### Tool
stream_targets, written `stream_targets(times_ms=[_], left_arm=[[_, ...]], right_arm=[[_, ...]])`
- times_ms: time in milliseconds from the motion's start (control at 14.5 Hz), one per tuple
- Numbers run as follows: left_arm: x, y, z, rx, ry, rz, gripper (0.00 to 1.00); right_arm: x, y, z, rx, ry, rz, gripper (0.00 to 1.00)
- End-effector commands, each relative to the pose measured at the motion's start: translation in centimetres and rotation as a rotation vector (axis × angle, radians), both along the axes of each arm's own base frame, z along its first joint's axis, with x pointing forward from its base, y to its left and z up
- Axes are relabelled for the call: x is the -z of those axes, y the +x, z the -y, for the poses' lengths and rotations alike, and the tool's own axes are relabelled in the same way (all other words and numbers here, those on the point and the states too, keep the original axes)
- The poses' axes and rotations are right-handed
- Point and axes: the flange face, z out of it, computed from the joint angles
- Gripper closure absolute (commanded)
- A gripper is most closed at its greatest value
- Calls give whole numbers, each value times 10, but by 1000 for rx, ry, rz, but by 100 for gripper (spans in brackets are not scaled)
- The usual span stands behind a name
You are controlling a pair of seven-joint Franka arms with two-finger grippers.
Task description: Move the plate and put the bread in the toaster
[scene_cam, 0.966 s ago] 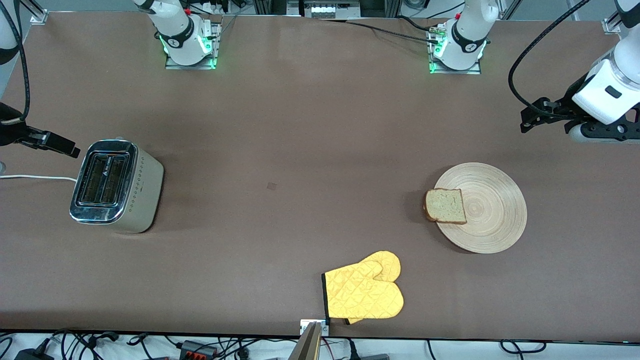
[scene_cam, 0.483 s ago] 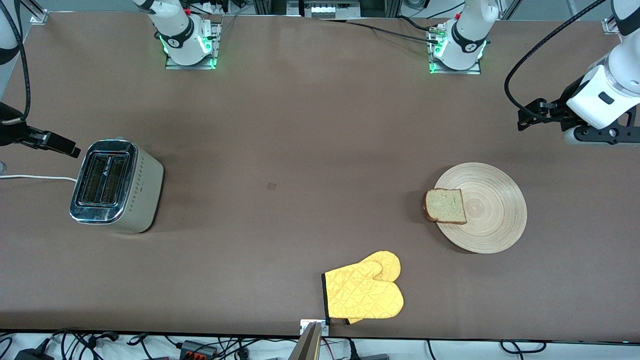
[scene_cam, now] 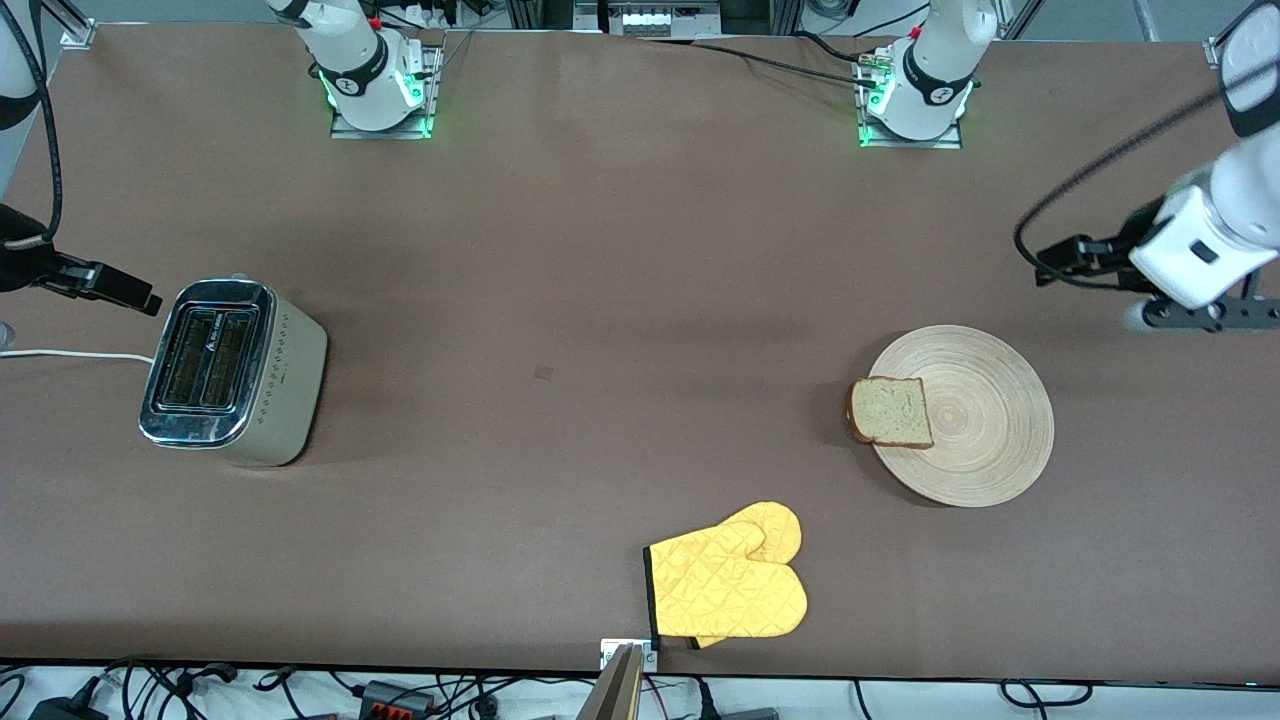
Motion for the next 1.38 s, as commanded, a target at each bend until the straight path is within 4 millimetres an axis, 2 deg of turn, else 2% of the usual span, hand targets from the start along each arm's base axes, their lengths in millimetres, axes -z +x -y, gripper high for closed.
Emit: stream_targets(times_ms=[0, 138, 345, 483, 621, 759, 897, 1034, 1241, 1310], left_arm=[[29, 27, -76, -22, -152, -21, 0], [62, 31, -128, -38, -283, -28, 0], [116, 32, -182, 16, -444, -9, 0], [167, 30, -230, 7, -534, 44, 0], [222, 25, -261, 35, -677, 115, 0], [275, 18, -280, 24, -813, 174, 0], [311, 16, -280, -6, -888, 195, 0], [347, 15, -289, -64, -870, 216, 0], [373, 17, -288, -132, -895, 249, 0], [383, 16, -283, -136, -902, 238, 7]], right_arm=[[-3, -2, -2, 2, 1, -3, 0], [-3, -2, -2, 2, 1, -3, 0], [-3, -2, -1, 3, 1, -3, 0], [-3, -2, -1, 3, 3, -3, 0], [-2, -1, -1, 3, 3, -4, 0], [-3, -2, -1, 3, 3, -3, 0], [-3, -2, -1, 3, 3, -3, 0], [-3, -2, -1, 3, 4, -3, 0], [-3, -2, -1, 3, 4, -3, 0], [-3, -2, -1, 3, 4, -3, 0]])
